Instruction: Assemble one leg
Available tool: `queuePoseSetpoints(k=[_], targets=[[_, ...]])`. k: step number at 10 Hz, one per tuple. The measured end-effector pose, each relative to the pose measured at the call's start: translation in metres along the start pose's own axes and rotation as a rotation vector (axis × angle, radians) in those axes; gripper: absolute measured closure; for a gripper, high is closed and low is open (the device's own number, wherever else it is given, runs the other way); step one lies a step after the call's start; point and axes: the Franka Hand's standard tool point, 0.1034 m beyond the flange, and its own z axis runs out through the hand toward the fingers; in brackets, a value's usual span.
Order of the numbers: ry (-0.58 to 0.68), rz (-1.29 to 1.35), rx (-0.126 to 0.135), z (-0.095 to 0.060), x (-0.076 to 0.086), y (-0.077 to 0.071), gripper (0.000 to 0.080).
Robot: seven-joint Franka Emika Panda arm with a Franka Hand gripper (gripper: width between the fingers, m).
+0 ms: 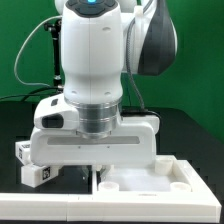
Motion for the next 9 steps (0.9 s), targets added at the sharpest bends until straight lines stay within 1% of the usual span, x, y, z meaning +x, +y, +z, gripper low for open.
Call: queuePoseSetpoints(k=[4,5,6,7,8,9], targets=[[-0.02,0.005,-0.006,0.0,0.0,-0.001,0.0754],[-0.019,0.005,-0.005,-0.001,0.0,-0.001,0.0632],[-0.025,0.001,-0.003,-0.009,-0.006,-0.003,0.0632],[-0.027,0.002,0.002,-0.021,-0.018,-0.003,0.0467],[-0.05,0.02,0.012,-0.037,-0.03,0.004,0.0467],[-0.057,0.029,0.015,-0.051,-0.03,0.009,0.0245]])
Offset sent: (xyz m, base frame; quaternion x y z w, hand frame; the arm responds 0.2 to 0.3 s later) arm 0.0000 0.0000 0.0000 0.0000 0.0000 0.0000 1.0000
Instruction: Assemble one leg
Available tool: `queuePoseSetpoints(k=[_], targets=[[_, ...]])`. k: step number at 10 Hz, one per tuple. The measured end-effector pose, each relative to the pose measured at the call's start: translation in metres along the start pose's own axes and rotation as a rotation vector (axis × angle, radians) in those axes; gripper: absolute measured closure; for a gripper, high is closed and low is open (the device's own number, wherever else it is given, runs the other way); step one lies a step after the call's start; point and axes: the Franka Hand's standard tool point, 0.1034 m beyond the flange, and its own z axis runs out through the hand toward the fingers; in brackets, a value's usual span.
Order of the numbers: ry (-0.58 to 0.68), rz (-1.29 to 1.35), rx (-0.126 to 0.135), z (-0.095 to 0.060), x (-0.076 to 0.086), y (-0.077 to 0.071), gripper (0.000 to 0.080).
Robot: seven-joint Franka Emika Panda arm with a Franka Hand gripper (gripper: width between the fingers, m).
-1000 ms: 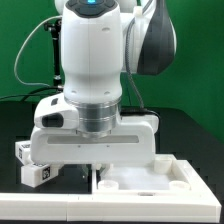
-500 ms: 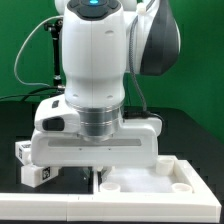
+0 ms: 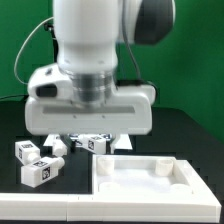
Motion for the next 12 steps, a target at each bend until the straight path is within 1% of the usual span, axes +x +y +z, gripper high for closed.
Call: queuePoseSetpoints(k=[1,2,4,5,6,7,8,9,10,12], targets=[[0.009,-0.004,-0.002,0.005,0.003,-0.002,0.0245],[0.005,-0.006,-0.003,0.007,0.002,-0.003,0.0168],[0.006,-0.006,-0.003,0.007,0.002,-0.003,0.0154],[0.004,-0.012,-0.008,0.006,0.001,-0.004,0.0151],[-0.013,-0.062,-0.032,0.001,-0.01,-0.01,0.0151],[-0.02,-0.123,-0.045,-0.01,-0.022,-0.017,0.0151],[0.003,-0.143,-0.058,-0.018,-0.032,-0.025,0.0151],[0.014,-0.157,-0.059,-0.018,-0.044,-0.028,0.0151],[0.006,-0.258,-0.059,-0.016,-0.044,-0.025,0.0151],[0.002,-0.395,-0.06,-0.015,-0.043,-0.025,0.0151]])
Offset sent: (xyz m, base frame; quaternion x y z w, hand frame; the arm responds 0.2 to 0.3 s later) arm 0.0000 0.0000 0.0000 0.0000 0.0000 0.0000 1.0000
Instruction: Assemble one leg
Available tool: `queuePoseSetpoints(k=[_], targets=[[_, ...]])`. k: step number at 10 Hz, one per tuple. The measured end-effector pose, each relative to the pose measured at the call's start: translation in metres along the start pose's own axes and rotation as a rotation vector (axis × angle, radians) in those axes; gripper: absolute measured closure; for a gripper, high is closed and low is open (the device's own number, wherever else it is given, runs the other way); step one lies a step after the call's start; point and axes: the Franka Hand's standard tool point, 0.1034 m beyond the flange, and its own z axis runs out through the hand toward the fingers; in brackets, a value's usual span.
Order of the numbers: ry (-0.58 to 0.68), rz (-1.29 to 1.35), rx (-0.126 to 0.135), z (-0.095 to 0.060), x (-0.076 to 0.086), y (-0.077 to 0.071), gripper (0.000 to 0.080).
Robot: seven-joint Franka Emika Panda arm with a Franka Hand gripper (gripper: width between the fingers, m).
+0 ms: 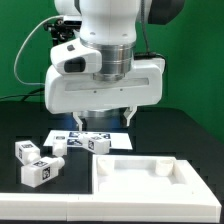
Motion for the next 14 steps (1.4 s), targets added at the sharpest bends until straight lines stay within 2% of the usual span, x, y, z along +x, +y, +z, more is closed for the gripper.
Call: queuePoseSetpoints(k=[1,2,4,5,6,7,8,10,11,12,13,14], targets=[[-0.001,-0.043,-0.006,0.003,-0.001,-0.002,0.0151],[-0.01,-0.095,-0.033,0.016,-0.013,-0.012,0.0151],[-0.071,-0.107,-0.048,0.047,-0.055,-0.035,0.0151],[-0.036,-0.114,-0.057,0.047,-0.052,-0.034,0.0151],[-0.068,-0.104,-0.052,0.048,-0.055,-0.035,0.0151],[-0.156,-0.101,-0.036,0.049,-0.058,-0.039,0.0151],[-0.205,-0.073,-0.039,0.054,-0.057,-0.039,0.0151],[-0.364,-0.034,-0.079,0.08,-0.083,-0.031,0.0151],[-0.445,-0.023,-0.09,0.08,-0.091,-0.028,0.0151],[-0.508,0.04,-0.099,0.081,-0.091,-0.029,0.0151],[-0.565,0.056,-0.099,0.088,-0.093,-0.033,0.0151],[-0.647,0.046,-0.088,0.088,-0.096,-0.034,0.0151]])
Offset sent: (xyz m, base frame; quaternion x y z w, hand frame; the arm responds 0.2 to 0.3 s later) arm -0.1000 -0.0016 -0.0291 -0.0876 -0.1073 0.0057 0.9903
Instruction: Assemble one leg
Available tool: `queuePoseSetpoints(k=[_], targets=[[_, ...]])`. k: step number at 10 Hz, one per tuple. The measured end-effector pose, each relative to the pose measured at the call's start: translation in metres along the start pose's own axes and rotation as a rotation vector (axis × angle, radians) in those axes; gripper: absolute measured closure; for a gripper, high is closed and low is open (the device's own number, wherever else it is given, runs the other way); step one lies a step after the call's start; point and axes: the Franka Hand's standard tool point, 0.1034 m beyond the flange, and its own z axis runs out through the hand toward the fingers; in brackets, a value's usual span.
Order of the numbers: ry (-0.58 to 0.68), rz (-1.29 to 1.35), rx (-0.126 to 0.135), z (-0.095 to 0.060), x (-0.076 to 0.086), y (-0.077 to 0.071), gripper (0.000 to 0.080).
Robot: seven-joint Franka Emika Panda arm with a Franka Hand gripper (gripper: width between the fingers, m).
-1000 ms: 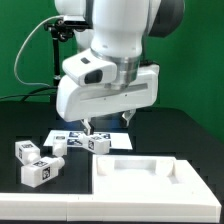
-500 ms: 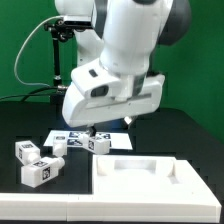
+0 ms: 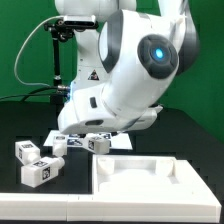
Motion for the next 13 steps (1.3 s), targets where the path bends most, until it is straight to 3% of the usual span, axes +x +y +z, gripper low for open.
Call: queuePoseSetpoints(k=[2,5,6,7,8,9,10,11,12,13], targets=[[-0.097,-0.003,0.004,0.004,0.004,-0.002,0.0151],[-0.102,-0.025,-0.003,0.029,0.008,-0.014,0.0151],[-0.101,-0.025,-0.003,0.029,0.008,-0.014,0.016],[-0.101,-0.025,-0.003,0.029,0.008,-0.014,0.032],[-0.101,-0.025,-0.003,0.029,0.008,-0.014,0.032],[-0.098,-0.025,-0.003,0.028,0.008,-0.014,0.0501],[-0.104,-0.026,0.0,0.021,0.005,-0.016,0.0501],[-0.113,-0.023,0.024,-0.011,0.003,-0.022,0.0518],[-0.057,-0.01,0.072,-0.053,0.01,-0.027,0.0518],[0.022,0.003,0.107,-0.084,0.015,-0.028,0.0518]])
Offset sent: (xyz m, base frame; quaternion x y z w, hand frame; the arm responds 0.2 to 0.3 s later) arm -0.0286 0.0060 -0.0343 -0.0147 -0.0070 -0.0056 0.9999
